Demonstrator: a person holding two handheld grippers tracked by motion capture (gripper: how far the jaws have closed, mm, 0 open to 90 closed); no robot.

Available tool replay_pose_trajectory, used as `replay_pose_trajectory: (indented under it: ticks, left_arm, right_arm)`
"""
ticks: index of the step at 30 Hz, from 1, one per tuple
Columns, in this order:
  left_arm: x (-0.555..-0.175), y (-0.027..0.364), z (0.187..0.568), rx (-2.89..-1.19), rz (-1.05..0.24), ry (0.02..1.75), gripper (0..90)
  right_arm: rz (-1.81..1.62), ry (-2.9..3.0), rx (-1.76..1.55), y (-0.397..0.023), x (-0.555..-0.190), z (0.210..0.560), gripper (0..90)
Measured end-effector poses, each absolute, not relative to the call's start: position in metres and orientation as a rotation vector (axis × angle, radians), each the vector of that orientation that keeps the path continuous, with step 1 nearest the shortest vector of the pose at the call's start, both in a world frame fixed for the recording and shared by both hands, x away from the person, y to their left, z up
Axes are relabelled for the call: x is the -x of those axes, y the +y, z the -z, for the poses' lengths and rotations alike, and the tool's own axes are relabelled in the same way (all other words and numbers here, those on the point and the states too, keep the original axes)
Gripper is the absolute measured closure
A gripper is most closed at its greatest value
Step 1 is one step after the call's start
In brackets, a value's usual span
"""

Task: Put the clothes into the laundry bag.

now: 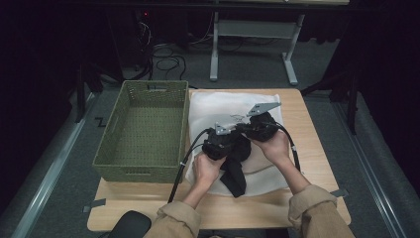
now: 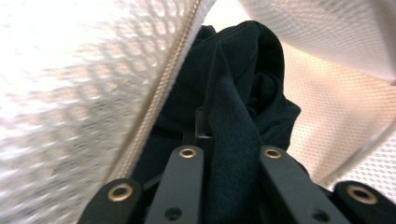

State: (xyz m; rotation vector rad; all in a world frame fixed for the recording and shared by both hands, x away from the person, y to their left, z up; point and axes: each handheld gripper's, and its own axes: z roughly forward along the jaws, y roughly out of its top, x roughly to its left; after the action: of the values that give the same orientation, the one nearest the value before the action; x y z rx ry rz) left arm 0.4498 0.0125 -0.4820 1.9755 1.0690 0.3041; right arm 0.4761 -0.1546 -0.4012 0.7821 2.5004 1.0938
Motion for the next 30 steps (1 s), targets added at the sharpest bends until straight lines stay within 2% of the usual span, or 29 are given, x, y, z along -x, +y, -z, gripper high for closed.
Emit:
replay_pose_trajectory:
  ticks: [3,10,13,18,23,30]
  left_arm:
    - [-0.449,0.013,0.482,-1.975,-0.286,1.047,77.4]
    - [-0.438,0.022,0.471,-1.978,-0.310,1.018,45.3]
    - [-0.431,0.026,0.464,-1.997,-0.305,0.986,38.5]
    - [-0.417,0.026,0.465,-2.090,-0.308,0.918,34.0]
    - [-0.415,0.022,0.475,-2.155,-0.330,0.924,31.3]
    - [-0.422,0.014,0.491,-2.208,-0.304,0.940,31.6]
  right_arm:
    - [-1.096,2.499,-0.779,-0.154,-0.476,0.402,88.8]
    - [-1.092,2.506,-0.783,-0.155,-0.476,0.404,88.8]
    - [-1.091,2.505,-0.786,-0.155,-0.476,0.404,88.7]
    - [-1.083,2.512,-0.775,-0.155,-0.478,0.404,88.7]
    - [-1.088,2.507,-0.777,-0.153,-0.478,0.404,88.7]
    - [-1.082,2.514,-0.786,-0.155,-0.479,0.403,88.7]
